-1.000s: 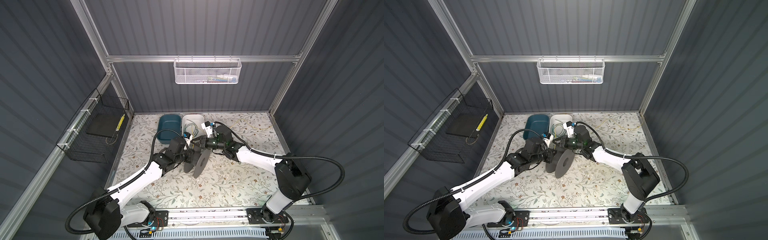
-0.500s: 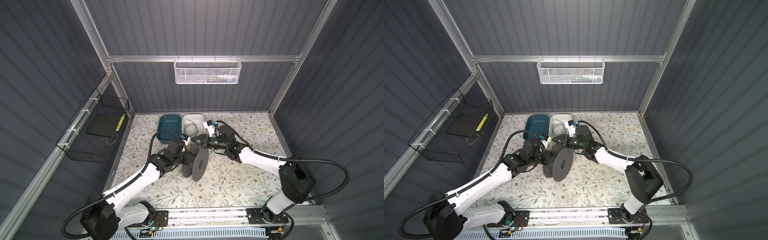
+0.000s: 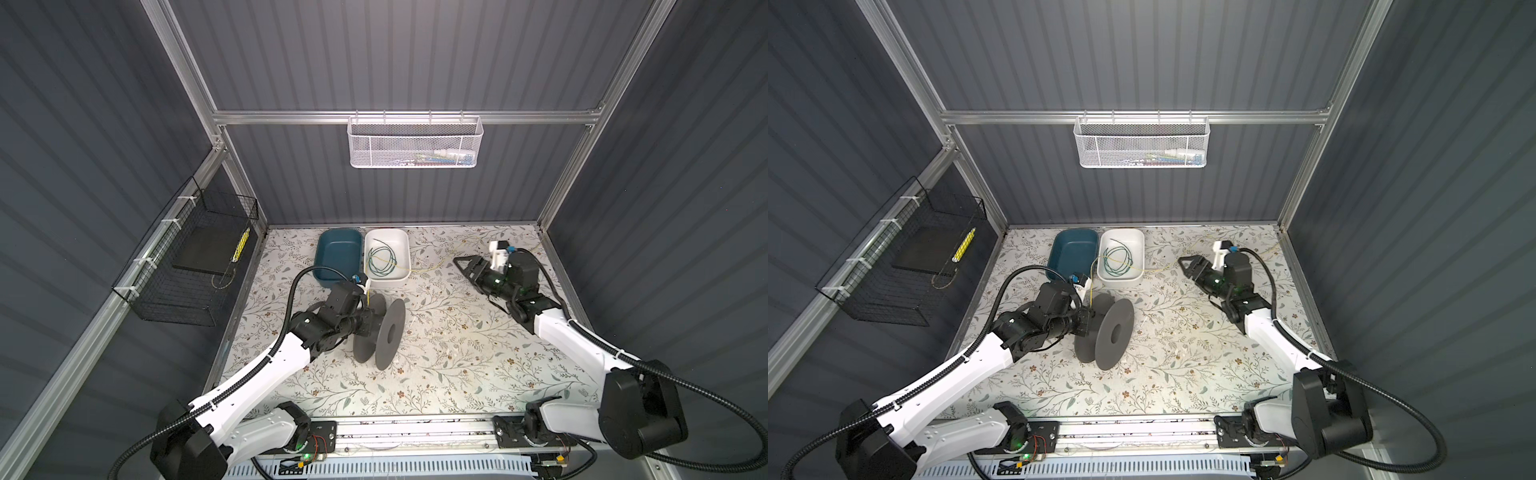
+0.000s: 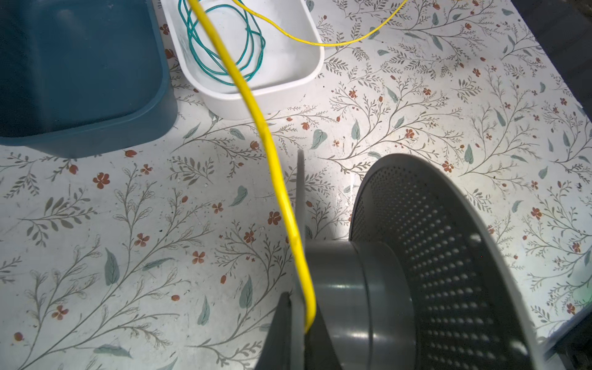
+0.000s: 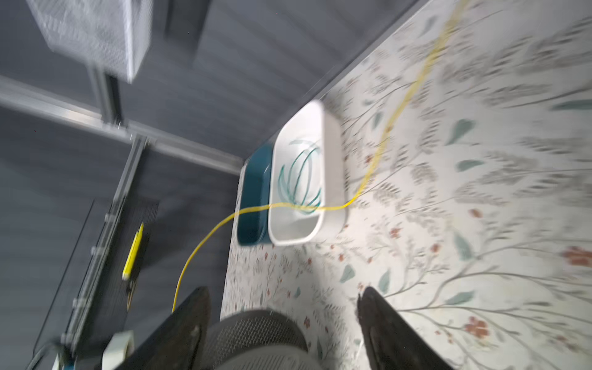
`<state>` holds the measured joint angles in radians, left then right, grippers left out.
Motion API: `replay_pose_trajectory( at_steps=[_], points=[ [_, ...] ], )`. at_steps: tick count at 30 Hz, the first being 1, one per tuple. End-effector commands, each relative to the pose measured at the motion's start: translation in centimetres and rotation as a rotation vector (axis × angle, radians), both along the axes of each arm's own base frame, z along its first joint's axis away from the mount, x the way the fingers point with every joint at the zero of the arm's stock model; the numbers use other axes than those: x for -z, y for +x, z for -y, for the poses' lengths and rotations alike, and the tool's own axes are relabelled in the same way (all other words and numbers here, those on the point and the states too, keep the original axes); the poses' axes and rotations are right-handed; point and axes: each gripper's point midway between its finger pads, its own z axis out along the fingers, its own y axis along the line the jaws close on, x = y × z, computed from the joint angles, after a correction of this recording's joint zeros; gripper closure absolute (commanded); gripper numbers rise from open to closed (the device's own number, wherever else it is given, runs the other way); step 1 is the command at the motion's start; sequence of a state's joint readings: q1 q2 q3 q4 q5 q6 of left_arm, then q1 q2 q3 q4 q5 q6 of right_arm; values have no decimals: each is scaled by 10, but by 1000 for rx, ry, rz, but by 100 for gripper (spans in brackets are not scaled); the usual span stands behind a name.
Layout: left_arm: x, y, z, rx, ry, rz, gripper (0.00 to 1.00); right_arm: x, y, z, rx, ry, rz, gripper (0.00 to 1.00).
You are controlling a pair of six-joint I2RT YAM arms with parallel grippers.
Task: Wrap the cables
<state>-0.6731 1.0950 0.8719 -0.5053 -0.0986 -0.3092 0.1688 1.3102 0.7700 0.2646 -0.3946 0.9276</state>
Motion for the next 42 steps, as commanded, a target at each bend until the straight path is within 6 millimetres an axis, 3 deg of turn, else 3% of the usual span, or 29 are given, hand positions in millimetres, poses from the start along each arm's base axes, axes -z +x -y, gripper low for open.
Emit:
replay_pose_trajectory(
  at_steps=[1,6,13,23,26,28,30,33,42],
  points=[
    [-13,0,-8,-19,14,21,100,18,30,45,167,-7,-49,18],
    [-11,-1,-9,-19,14,20,100,51,90,72,266,49,-132,17],
    [-12,-2,-11,-19,22,24,100,72,162,74,280,244,-151,23],
    [-9,-2,-10,-20,18,16,100,112,222,73,329,426,-260,37],
    [-10,-1,-9,-19,20,16,100,120,234,69,321,451,-282,49],
    [-10,-1,-9,-20,21,16,100,121,240,71,315,469,-270,70],
    [-10,-1,-9,-20,23,14,100,115,242,72,305,475,-254,87],
    [-14,-1,-11,-22,28,21,100,101,233,75,309,456,-219,100],
    [-64,-11,-26,6,78,76,100,-3,200,105,305,427,-12,100]
  ],
)
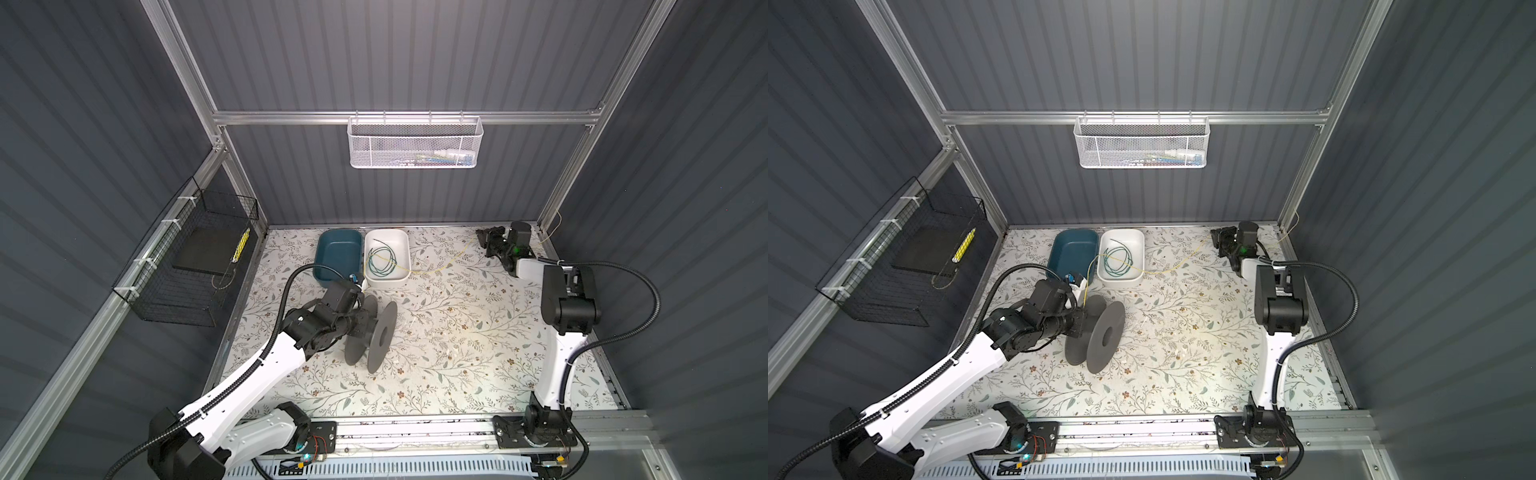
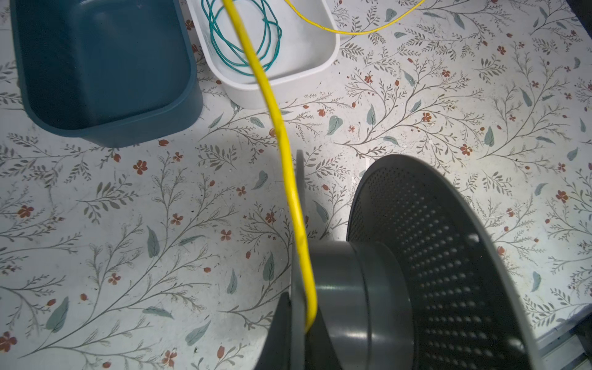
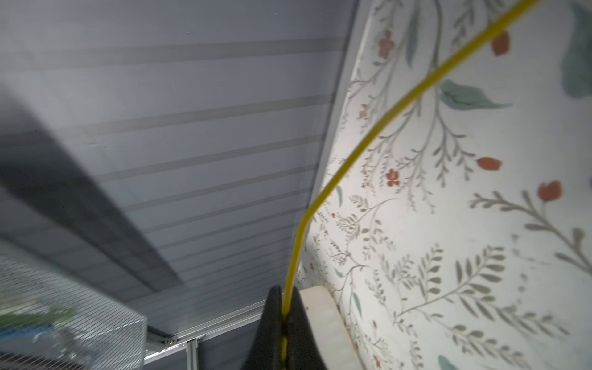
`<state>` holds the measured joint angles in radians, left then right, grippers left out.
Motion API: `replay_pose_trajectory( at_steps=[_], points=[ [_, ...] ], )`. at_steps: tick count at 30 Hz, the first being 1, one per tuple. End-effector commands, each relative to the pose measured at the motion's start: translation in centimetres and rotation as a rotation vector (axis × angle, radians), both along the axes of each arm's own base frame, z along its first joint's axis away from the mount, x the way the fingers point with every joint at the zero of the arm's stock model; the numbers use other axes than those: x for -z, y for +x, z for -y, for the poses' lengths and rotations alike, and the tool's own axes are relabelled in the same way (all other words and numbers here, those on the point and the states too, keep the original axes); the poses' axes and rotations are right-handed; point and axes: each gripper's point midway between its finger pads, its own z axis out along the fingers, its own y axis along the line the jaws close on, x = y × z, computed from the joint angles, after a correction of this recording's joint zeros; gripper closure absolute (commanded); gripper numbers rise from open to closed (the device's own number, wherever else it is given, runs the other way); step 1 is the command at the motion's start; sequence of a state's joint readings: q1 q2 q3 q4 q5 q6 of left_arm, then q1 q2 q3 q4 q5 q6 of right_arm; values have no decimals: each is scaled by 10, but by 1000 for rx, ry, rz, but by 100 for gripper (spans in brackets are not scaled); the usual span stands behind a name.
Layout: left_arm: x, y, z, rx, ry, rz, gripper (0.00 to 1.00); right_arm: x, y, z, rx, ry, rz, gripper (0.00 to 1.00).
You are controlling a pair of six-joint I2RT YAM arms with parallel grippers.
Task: Wrap the cables
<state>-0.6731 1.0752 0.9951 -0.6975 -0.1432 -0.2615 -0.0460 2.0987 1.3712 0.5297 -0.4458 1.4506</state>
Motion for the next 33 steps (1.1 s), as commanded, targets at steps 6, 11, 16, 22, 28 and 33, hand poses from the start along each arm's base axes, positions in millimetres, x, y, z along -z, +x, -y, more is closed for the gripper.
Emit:
replay_pose_trajectory(
  at_steps=[6,11,16,22,28,33],
  points=[
    [-59,-17,-32,-7,61,81,100,-94,-20,47,63,-144,191,100],
    [-91,-29,-48,-40,40,136,100,-82,-26,69,96,-244,132,100],
    [-153,-39,-53,-47,-61,230,100,-48,-40,65,64,-349,66,100],
    [-228,-34,-41,3,-148,342,100,-16,-69,48,9,-437,25,100],
    [-279,-19,-27,13,-218,439,100,-6,-107,32,-23,-526,22,100],
    [-313,5,-23,-62,-270,553,100,5,-149,0,-76,-577,32,100]
  ],
)
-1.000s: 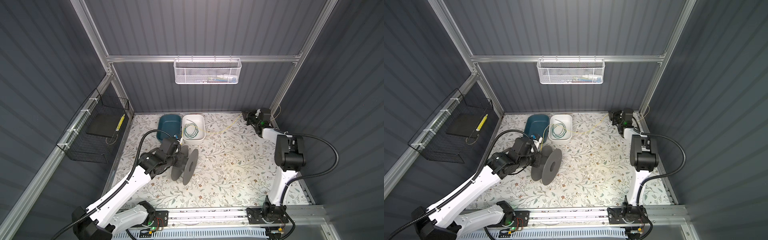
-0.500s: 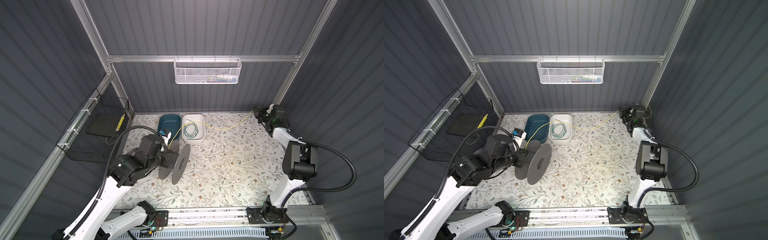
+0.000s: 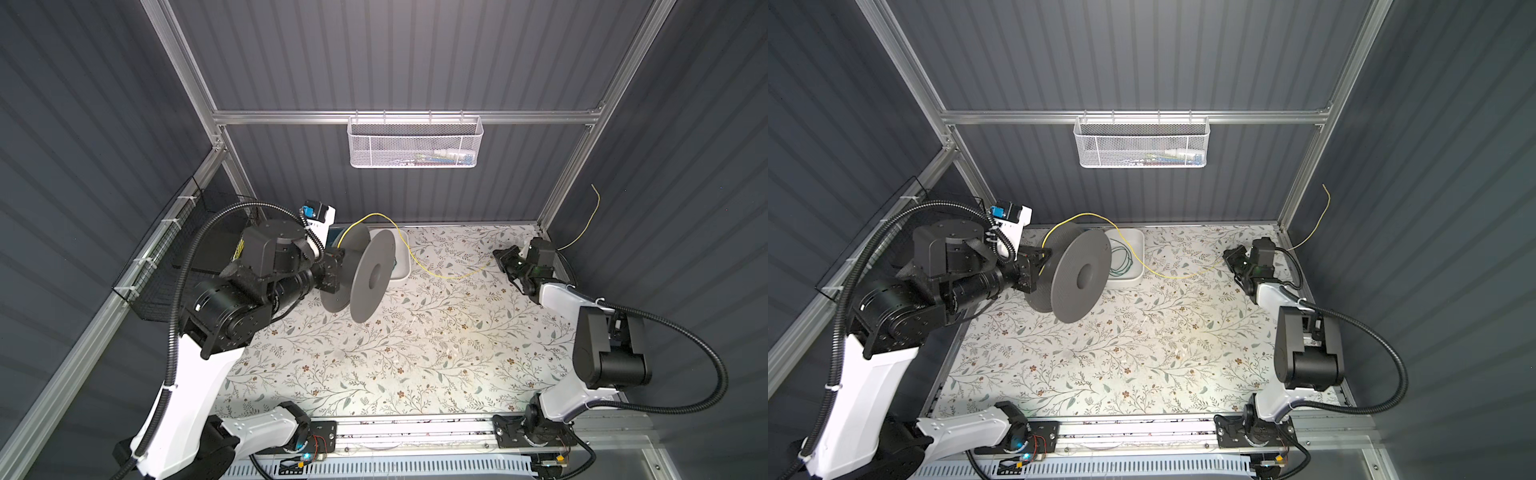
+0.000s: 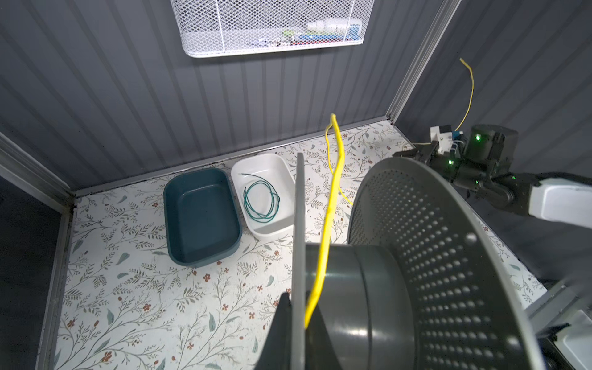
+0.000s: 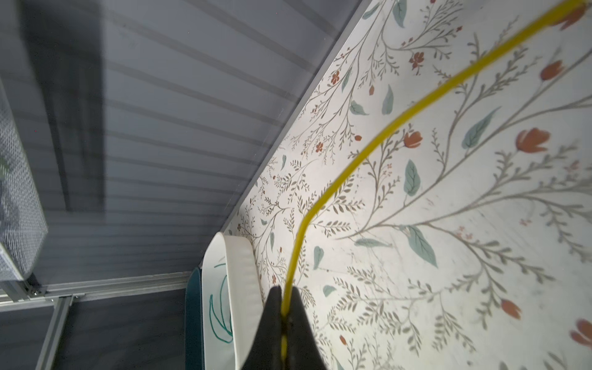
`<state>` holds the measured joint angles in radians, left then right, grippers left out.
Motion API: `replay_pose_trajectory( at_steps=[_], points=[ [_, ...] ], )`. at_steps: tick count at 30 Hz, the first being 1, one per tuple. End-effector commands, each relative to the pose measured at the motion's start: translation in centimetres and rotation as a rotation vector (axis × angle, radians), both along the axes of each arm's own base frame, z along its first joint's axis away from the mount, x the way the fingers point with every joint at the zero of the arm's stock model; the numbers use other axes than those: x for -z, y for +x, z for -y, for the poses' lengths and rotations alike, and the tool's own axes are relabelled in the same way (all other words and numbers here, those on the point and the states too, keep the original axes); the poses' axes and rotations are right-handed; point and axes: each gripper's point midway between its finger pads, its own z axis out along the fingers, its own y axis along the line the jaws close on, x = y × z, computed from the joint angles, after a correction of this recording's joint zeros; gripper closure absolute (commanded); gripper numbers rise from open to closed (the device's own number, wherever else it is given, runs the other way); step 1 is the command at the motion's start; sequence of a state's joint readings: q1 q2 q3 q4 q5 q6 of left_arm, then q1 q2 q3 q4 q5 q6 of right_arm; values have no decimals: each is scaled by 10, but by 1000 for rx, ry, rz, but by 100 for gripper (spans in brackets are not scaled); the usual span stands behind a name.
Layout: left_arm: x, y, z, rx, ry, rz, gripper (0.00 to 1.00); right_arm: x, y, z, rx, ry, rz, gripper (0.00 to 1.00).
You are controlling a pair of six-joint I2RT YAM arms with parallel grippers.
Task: Wrap the cables
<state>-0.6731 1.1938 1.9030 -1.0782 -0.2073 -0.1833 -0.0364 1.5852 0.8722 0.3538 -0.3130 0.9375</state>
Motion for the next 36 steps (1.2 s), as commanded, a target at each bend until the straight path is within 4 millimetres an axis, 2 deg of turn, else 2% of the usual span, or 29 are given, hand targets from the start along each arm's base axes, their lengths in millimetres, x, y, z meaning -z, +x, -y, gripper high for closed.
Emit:
replay_pose_trajectory(
  at_steps=[1,6,9,14,16,17,19,23,25,31,36],
  points=[
    [-60,16,-5,-71,-110,190,100,7,-24,-20,-44,-89,22,100],
    [-73,40,-7,-156,-84,253,100,3,-68,-53,-120,-105,48,100],
    [-88,48,-7,-188,-114,304,100,5,-89,-71,-187,-110,45,100],
    [-108,62,-2,-224,-189,373,100,2,-125,-121,-341,-160,64,100],
    [-109,72,-1,-261,-204,398,100,-6,-141,-140,-397,-185,96,100],
    [-107,77,-1,-280,-207,407,100,-4,-147,-146,-414,-208,90,100],
    [-102,87,-3,-330,-192,437,100,-25,-164,-155,-440,-246,151,100],
    [-84,111,-3,-420,-143,464,100,-60,-190,-158,-454,-295,236,100],
    [-68,123,-2,-466,-106,468,100,-83,-202,-160,-464,-310,287,100],
    [-13,153,11,-511,-10,420,100,-145,-235,-169,-510,-269,419,100],
    [34,173,20,-535,72,372,100,-194,-256,-188,-591,-230,524,100]
  ],
)
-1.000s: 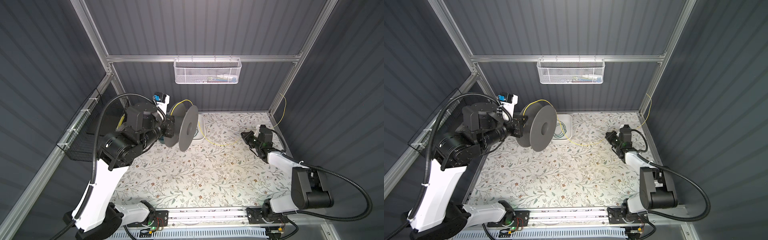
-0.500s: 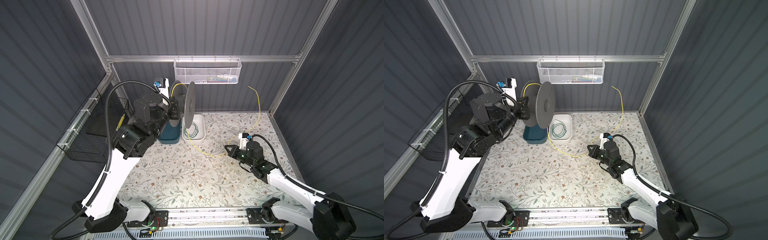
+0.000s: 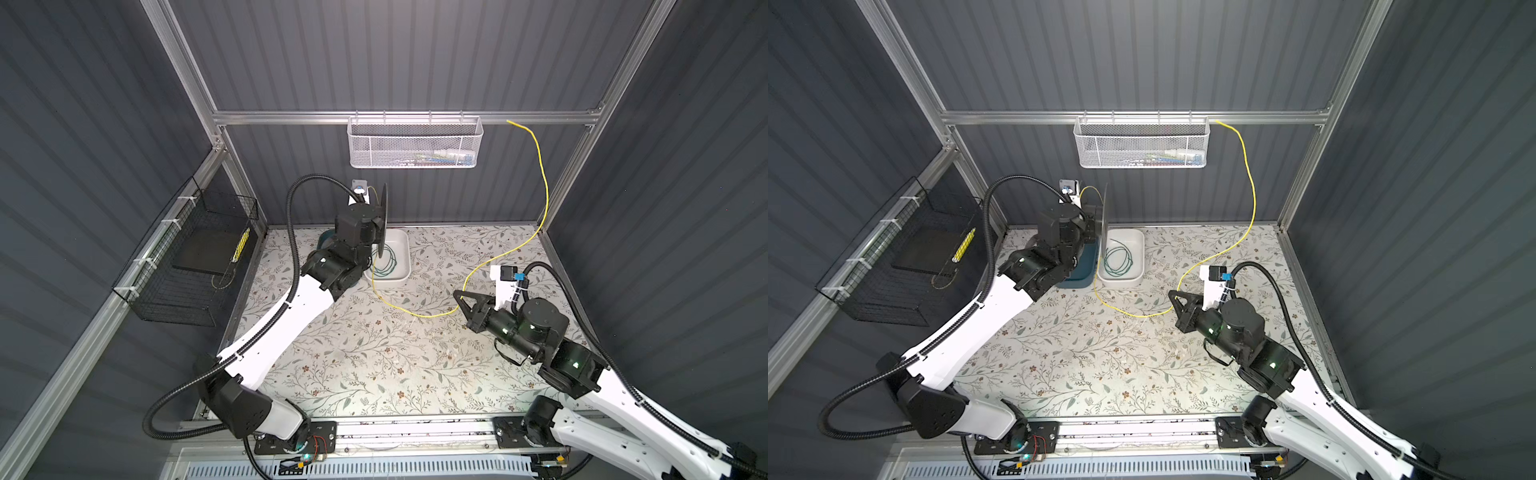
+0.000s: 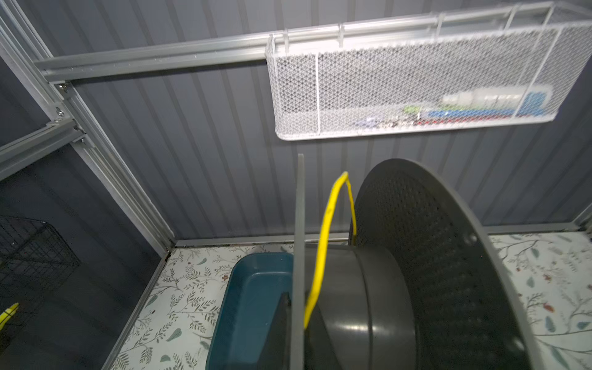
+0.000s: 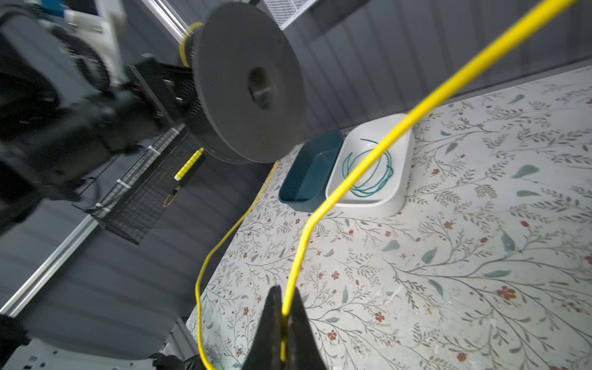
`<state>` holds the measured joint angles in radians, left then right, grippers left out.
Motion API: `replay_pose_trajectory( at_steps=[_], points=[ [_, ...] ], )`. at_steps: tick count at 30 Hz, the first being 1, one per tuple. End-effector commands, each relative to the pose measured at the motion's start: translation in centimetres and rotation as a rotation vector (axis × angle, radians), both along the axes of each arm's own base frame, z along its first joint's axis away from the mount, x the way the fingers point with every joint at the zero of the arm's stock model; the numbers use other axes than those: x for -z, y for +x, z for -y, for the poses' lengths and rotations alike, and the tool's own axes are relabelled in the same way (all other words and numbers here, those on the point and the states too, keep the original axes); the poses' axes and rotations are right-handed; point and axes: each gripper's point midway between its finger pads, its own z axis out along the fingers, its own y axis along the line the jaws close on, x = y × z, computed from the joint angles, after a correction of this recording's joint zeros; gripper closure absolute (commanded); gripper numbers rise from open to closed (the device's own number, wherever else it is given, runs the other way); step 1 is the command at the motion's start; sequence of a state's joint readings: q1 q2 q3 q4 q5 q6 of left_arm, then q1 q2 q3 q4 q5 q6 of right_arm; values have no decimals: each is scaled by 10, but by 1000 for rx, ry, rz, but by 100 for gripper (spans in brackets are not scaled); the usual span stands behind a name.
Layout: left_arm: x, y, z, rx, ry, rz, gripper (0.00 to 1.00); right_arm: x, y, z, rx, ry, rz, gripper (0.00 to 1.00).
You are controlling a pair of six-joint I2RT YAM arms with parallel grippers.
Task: Wrap the cables
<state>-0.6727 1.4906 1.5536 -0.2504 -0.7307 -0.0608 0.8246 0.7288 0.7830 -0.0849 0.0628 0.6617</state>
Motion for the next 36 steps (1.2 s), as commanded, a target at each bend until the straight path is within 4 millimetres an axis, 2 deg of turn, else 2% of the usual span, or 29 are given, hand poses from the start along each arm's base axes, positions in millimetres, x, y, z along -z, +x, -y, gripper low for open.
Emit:
replay_pose_trajectory(
  at_steps=[1,4,9,12,16,20,21,25,27,28,32,36],
  points=[
    [-18,8,-8,-73,-50,99,100,-28,-11,-8,-49,-10,63,100],
    [11,16,-1,-70,-13,49,100,-57,-13,-13,-75,10,114,100],
    [54,20,10,-28,30,-38,100,-106,-1,-15,-47,-9,225,100],
    [84,12,17,1,70,-93,100,-140,13,-7,-22,26,267,100],
    [110,-4,33,49,120,-134,100,-178,37,3,-7,67,289,100],
    [136,-19,47,94,180,-182,100,-216,62,22,29,102,317,100],
    [140,-23,48,99,190,-186,100,-223,73,26,45,98,315,100],
    [150,-36,51,114,232,-202,100,-252,94,48,95,103,339,100],
    [153,-41,48,118,246,-210,100,-258,105,57,119,104,331,100],
    [153,-44,48,122,248,-210,100,-260,104,54,87,106,332,100],
    [146,-49,43,136,255,-203,100,-263,119,64,113,113,325,100],
    [129,-58,45,181,257,-199,100,-268,133,77,129,146,320,100]
  ],
)
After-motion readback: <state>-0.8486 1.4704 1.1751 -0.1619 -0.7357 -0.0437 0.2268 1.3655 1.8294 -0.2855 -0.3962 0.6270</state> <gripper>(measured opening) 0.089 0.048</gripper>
